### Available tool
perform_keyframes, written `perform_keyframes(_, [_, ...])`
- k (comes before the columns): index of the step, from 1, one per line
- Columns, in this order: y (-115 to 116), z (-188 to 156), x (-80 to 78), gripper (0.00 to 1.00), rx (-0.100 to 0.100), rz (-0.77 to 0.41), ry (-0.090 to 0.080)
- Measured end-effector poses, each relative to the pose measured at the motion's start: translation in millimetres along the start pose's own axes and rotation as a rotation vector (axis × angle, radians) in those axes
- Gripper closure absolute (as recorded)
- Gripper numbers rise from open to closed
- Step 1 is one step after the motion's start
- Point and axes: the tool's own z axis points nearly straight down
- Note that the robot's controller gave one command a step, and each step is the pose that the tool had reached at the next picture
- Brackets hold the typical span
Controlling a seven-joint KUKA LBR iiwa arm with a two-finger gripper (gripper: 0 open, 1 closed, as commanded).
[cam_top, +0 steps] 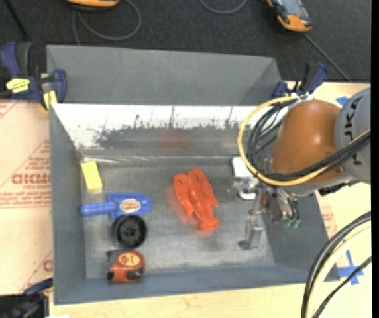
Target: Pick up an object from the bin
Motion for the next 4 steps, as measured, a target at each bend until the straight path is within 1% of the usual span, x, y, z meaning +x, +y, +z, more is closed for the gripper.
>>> perform_keyframes(1, [0.0, -4.5, -1.7, 0.00, 0.001, -0.002, -0.008])
perform_keyframes(2, [54.5, 23.3, -19.4, 0.00, -0.002, -0.017, -0.010])
perform_keyframes(3, [79.4, 29.3, -1.6, 0.00, -0.007, 0.010, -0.006])
perform_keyframes(4, [77.9, 55.7, -35.7, 0.00, -0.004, 0.016, -0.011])
